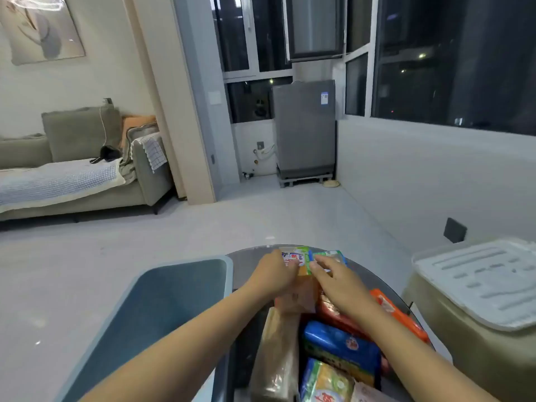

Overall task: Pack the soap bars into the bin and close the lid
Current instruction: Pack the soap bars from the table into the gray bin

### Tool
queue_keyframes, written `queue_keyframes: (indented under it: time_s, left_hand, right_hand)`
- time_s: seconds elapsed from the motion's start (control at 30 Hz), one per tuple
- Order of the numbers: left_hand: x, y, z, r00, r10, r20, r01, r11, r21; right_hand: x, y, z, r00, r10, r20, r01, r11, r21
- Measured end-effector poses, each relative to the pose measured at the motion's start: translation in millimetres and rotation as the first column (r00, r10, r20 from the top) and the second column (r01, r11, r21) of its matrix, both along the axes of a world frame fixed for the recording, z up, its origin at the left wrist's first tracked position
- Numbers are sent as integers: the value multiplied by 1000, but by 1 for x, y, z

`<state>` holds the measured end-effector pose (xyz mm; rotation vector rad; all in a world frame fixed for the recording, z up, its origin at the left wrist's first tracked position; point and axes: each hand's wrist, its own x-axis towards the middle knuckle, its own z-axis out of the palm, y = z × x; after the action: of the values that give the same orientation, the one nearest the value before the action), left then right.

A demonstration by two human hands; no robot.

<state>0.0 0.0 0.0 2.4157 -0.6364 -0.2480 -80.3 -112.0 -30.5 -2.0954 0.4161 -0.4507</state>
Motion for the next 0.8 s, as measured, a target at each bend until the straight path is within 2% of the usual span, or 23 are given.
queue_keyframes:
  time_s: [0.07, 0.13, 0.23, 0.43, 0.6, 0.8]
  left_hand:
    - [6, -4, -4, 995, 28, -101, -30, 999, -13]
    - [12, -4, -7, 966, 56, -254, -83, 992, -97]
    - [12, -3, -6, 907, 64, -417, -161, 966, -201]
    - [1, 8, 3, 914, 41, -404, -201, 910, -363]
    - [-14, 30, 37, 930, 0, -367, -225, 790, -571]
    - [-25, 84, 76, 943, 3, -334, -252, 662, -706]
  right_hand:
    - [11, -3, -3, 997, 17, -73, -8, 993, 120]
    - [18, -5, -6, 993, 35, -112, -6, 969, 246]
    - [25, -6, -7, 994, 30, -105, 13, 921, 388]
    - [11, 10, 18, 998, 43, -49, -24, 941, 338]
    - [-4, 28, 57, 996, 21, 86, -48, 944, 327]
    - [-10, 74, 92, 965, 99, 242, -174, 935, 310]
